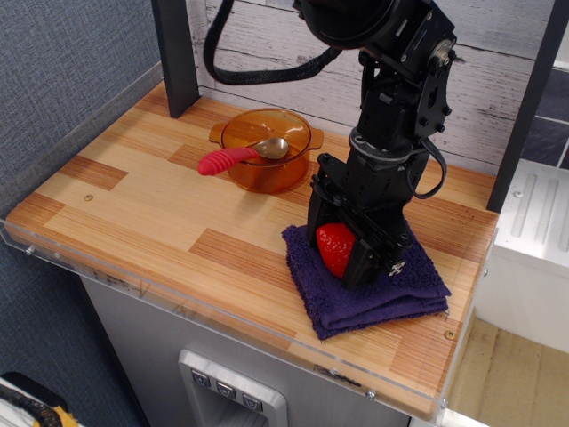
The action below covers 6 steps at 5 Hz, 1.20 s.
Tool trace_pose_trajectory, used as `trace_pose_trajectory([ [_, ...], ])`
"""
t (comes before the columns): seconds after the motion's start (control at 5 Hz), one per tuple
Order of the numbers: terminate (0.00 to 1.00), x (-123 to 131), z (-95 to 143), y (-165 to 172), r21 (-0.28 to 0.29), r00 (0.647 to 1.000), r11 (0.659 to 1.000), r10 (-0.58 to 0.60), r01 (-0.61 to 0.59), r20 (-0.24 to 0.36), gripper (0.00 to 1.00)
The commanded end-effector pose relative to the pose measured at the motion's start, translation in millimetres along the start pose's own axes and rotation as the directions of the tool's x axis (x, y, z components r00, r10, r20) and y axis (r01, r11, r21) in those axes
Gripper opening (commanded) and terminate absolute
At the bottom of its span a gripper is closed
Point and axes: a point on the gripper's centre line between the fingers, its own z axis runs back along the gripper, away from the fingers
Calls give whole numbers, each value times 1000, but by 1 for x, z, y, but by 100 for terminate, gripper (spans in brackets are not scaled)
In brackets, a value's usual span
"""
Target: Place the strawberry behind the cloth.
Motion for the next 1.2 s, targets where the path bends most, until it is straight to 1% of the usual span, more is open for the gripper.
trace_pose_trajectory([
  [0.0, 0, -10, 46, 15, 61, 998, 997, 49, -52, 46, 0],
  [0.2, 0, 1, 65, 30, 42, 993, 995, 84, -87, 80, 0],
  [0.4, 0, 22, 69, 41, 48, 990, 992, 111, -115, 84, 0],
  [0.6, 0, 53, 58, 54, 84, 989, 988, 127, -133, 75, 0],
  [0.8, 0, 80, 40, 65, 80, 987, 988, 126, -134, 95, 0],
  [1.0, 0, 99, 25, 67, 84, 989, 991, 93, -103, 116, 0],
])
